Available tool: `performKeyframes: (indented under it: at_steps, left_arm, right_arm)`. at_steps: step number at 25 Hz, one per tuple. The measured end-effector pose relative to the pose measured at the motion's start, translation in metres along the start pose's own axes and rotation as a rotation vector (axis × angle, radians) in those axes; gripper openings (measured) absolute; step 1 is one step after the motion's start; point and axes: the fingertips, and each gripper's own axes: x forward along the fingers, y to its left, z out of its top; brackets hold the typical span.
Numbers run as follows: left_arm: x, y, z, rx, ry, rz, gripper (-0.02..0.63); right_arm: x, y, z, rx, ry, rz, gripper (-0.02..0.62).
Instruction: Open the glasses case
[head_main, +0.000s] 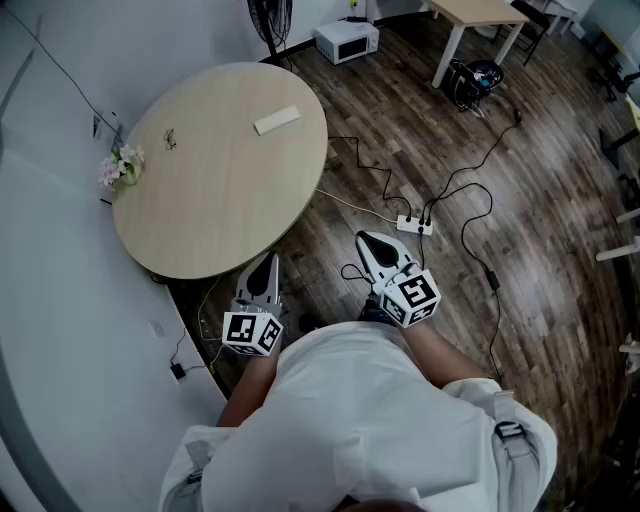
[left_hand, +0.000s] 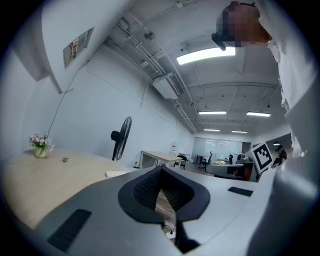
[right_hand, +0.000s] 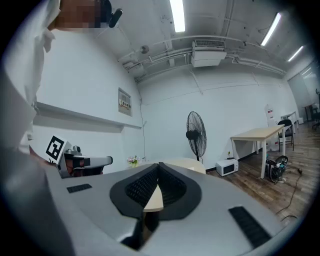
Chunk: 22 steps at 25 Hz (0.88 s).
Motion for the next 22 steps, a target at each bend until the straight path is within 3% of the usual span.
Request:
performKeyframes:
  at_steps: [10,14,18,22]
  left_arm:
    - [0.003,-0.033,-0.025,-0.024,0.045,0.064,0.011]
    - [0.005,-0.053,-0.027,-0.023,0.029,0.025,0.011]
    - [0.006,-0.070,-0.037,-0.002,0.051,0.023,0.012]
    - [0.010,-0.086,-0.042,-0.020,0.067,-0.006,0.012]
  right_arm:
    - [-0.046,-0.023,-0.001,-0.015,-0.009,0.018,0.023]
    - [-0.068,-0.031,0.000,0.005,-0.045,0.046,0.025]
    - [-0.087,-0.034,-0.003,-0.075,-0.032,0.067,0.026]
    - [-0.100,-0.045,-0.008,-0.049,-0.025,0.065,0.026]
